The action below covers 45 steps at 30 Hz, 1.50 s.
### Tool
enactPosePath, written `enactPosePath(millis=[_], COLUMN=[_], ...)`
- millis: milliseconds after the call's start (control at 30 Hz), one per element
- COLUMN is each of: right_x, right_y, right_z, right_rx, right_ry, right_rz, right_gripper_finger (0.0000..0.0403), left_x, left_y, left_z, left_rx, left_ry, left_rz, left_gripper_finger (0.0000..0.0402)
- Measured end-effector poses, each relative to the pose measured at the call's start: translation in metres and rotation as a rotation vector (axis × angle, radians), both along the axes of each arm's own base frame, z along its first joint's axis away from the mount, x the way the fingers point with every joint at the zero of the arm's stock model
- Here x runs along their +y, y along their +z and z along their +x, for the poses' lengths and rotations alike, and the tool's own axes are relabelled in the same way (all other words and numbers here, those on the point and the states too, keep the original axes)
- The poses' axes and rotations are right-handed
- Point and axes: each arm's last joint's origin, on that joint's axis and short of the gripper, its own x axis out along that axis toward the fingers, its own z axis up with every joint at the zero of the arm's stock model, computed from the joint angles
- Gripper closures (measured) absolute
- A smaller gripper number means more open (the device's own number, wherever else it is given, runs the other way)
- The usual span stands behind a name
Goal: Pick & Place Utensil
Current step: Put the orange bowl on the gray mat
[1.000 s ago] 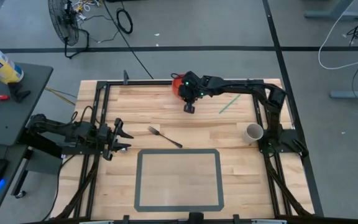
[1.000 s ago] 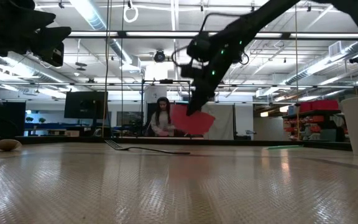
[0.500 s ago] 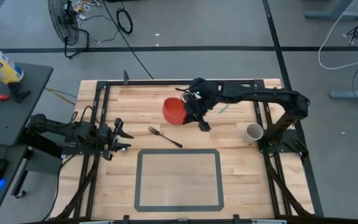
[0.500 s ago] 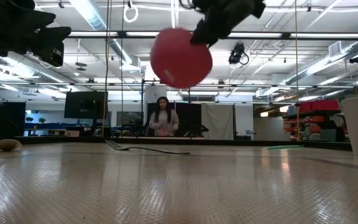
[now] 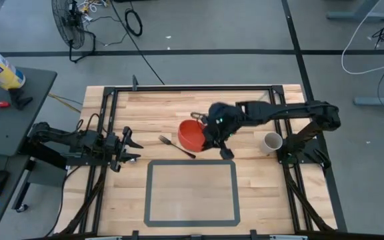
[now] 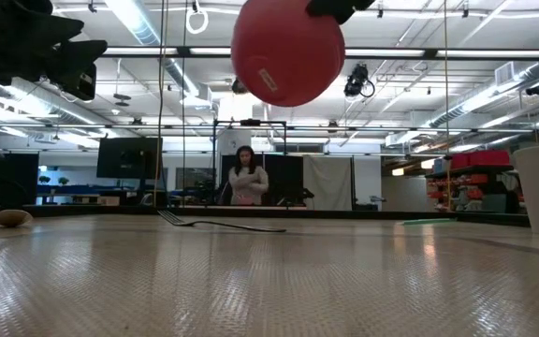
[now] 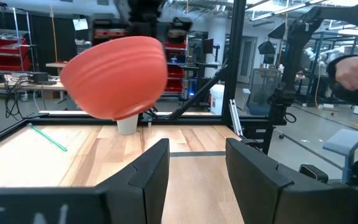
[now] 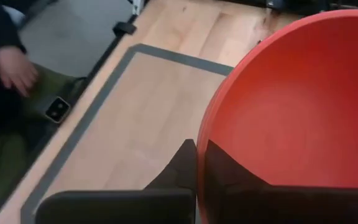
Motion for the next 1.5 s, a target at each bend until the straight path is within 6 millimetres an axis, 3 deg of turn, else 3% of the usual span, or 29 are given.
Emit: enactPosePath(millis=[267, 533, 700, 967, 1233, 1500], right_x=[0.058, 0.092, 0.116, 0.157, 0.166, 0.168], right_y=[-0.007, -0.04, -0.053, -0.069, -0.103, -0.105], right_z=[-0.003, 0.015, 0.034, 0.051, 0.054, 0.054], right_rx=[0.037, 0.139, 0.201, 0.252, 0.342, 0.327], right_ry=[-0.074, -0.114, -0.042, 0.184, 0.31, 0.354], right_rz=[-0.101, -0.055, -0.086, -0.281, -0.377, -0.403], right_gripper_finger=[0.0401, 0.0401, 0.0401, 0.0401, 0.0401, 0.0401], left_x=[0.0, 0.0, 0.0, 0.0, 0.0, 0.0], left_y=[0.0, 0.0, 0.0, 0.0, 0.0, 0.0], left_z=[0.0, 0.0, 0.0, 0.0, 0.0, 0.0], left_rx=[0.0, -0.001, 0.002, 0.0, 0.0, 0.0], left_ry=[0.0, 0.0, 0.0, 0.0, 0.0, 0.0], left_rz=[0.0, -0.001, 0.0, 0.0, 0.0, 0.0], left_gripper_finger=[0.0239, 0.0239, 0.0239, 0.0239, 0.0239, 0.0239])
